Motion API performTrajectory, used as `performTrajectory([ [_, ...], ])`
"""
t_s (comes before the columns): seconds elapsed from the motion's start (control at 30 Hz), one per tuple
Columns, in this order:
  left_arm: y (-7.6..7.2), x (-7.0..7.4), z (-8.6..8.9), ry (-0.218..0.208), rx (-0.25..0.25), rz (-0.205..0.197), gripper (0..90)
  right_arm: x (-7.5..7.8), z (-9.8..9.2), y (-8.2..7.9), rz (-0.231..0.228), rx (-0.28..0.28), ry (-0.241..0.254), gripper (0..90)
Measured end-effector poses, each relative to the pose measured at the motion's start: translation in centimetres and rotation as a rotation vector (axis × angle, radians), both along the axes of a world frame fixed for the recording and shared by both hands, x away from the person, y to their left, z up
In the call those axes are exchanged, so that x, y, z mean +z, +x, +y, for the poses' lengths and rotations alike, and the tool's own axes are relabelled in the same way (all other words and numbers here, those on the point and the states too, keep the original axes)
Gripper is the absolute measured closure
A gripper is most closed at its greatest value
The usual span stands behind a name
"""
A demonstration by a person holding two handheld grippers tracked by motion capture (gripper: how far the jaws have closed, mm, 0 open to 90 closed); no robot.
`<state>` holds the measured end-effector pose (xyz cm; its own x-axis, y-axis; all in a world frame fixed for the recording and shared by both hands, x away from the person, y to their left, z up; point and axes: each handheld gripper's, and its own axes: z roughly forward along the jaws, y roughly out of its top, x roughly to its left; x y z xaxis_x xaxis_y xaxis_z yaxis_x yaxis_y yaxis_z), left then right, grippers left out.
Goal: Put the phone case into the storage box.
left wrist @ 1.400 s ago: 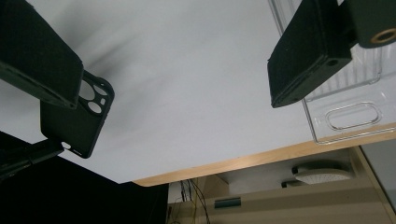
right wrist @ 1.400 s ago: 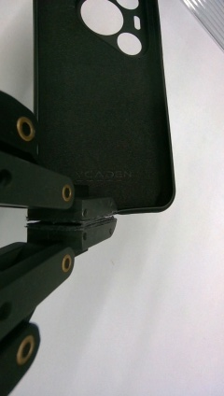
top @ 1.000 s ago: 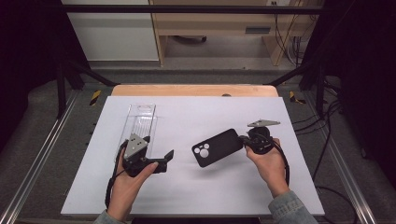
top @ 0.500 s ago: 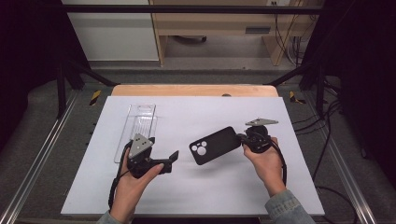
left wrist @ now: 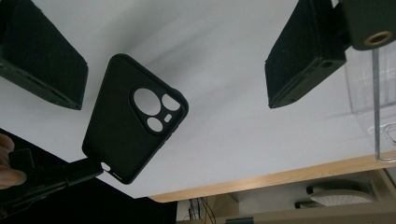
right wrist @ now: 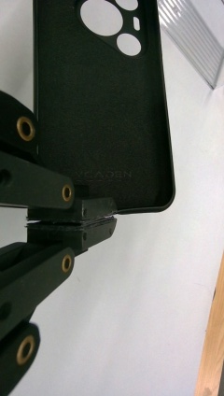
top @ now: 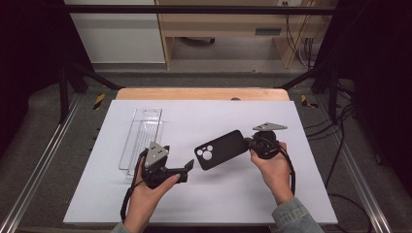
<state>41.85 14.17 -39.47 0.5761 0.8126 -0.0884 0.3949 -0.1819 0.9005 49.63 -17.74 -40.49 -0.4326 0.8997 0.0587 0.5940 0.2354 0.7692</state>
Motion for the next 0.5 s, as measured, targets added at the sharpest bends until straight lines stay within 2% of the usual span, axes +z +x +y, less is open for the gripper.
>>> performTrajectory([
  [0.23, -0.1, -0.8, -1.0, -0.016, 0.028, 0.016, 10.9, 0.0, 0.3, -0.1, -0.010, 0.001, 0.006, 89.4],
  [0.5, -0.3, -1.4, -2.1, -0.013, 0.037, 0.023, 25.5, 0.1, 0.4, -0.3, -0.028, 0.001, 0.015, 89.4],
])
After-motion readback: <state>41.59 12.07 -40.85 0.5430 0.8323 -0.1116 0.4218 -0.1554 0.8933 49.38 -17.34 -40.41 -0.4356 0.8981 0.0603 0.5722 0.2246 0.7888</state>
